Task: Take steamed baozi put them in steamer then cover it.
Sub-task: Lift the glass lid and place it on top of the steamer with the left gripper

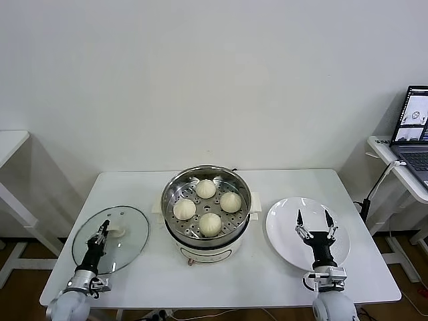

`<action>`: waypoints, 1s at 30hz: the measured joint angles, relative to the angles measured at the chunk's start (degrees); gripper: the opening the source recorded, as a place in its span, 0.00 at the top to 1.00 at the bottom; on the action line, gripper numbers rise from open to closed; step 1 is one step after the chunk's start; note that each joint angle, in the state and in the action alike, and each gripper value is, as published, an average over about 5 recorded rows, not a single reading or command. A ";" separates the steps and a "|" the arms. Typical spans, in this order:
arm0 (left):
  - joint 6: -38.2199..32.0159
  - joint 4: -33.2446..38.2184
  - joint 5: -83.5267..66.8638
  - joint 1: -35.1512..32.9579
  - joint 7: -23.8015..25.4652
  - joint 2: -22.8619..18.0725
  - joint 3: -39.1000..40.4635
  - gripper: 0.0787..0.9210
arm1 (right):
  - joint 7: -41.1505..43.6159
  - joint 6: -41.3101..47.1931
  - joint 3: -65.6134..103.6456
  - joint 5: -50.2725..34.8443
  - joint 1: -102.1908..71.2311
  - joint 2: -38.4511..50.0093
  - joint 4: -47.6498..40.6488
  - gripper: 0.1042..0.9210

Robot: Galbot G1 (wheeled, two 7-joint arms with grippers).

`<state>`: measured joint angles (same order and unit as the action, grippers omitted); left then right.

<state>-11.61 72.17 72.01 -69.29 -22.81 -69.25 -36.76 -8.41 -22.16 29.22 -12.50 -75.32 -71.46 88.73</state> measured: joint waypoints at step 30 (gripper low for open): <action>19.89 48.58 -6.00 -4.39 14.43 1.90 11.82 0.87 | -0.31 0.08 1.39 0.32 0.56 -0.68 -0.29 0.12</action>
<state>8.28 120.75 66.01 -73.68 -8.38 -67.35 -24.94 -8.72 -22.08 30.60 -12.18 -74.76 -72.13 88.44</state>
